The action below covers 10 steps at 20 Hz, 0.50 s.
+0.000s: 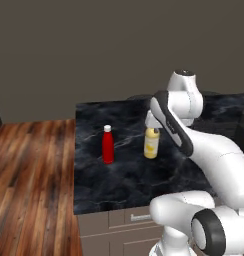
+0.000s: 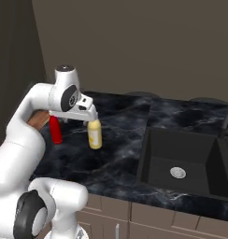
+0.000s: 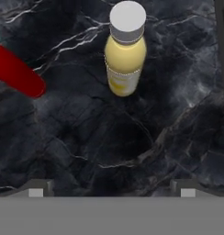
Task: Move the drinks to the dining counter.
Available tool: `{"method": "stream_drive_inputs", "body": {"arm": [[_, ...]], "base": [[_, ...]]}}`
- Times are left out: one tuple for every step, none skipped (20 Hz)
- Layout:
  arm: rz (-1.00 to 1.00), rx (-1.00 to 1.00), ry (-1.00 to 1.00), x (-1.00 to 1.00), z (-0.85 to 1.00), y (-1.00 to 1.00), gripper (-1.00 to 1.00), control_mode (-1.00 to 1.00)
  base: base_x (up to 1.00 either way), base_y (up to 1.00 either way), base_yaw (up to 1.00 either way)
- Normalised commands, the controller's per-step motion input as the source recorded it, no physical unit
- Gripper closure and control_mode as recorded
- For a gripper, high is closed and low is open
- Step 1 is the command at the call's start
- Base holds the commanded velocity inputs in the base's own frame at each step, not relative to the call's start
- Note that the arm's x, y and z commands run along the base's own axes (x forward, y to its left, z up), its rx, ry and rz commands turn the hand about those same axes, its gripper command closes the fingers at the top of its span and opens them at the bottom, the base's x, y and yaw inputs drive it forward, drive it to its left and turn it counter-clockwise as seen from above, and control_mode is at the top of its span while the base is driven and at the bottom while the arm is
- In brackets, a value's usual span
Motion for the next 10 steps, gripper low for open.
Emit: {"method": "stream_drive_inputs", "body": {"arm": [[0.08, 0.00, -0.17, -0.48, 0.11, 0.00, -1.00, -1.00], [0.09, 0.00, -0.15, -0.42, 0.23, 0.00, -1.00, -1.00], [0.09, 0.00, -0.14, -0.44, 0.25, 0.00, -1.00, -1.00], [0.11, 0.00, -0.11, -0.40, 0.35, 0.00, -1.00, -1.00], [0.11, 0.00, -0.10, -0.42, 0.37, 0.00, -1.00, -1.00], [0.11, 0.01, -0.07, -0.43, 0.39, 0.00, -1.00, -1.00], [0.11, 0.02, -0.05, -0.39, 0.34, 0.00, -1.00, -1.00], [0.11, 0.03, -0.01, -0.34, 0.32, 0.00, -1.00, -1.00], [0.11, 0.03, -0.01, -0.36, 0.31, 0.00, -1.00, -1.00], [0.10, 0.03, -0.02, -0.36, 0.32, 0.00, -1.00, -1.00]], "base": [[0.00, 0.00, 0.00], [0.00, 0.00, 0.00], [0.00, 0.00, 0.00], [0.00, 0.00, 0.00], [0.00, 0.00, 0.00], [0.00, 0.00, 0.00], [0.00, 0.00, 0.00], [0.00, 0.00, 0.00], [0.00, 0.00, 0.00], [0.00, 0.00, 0.00]]}}
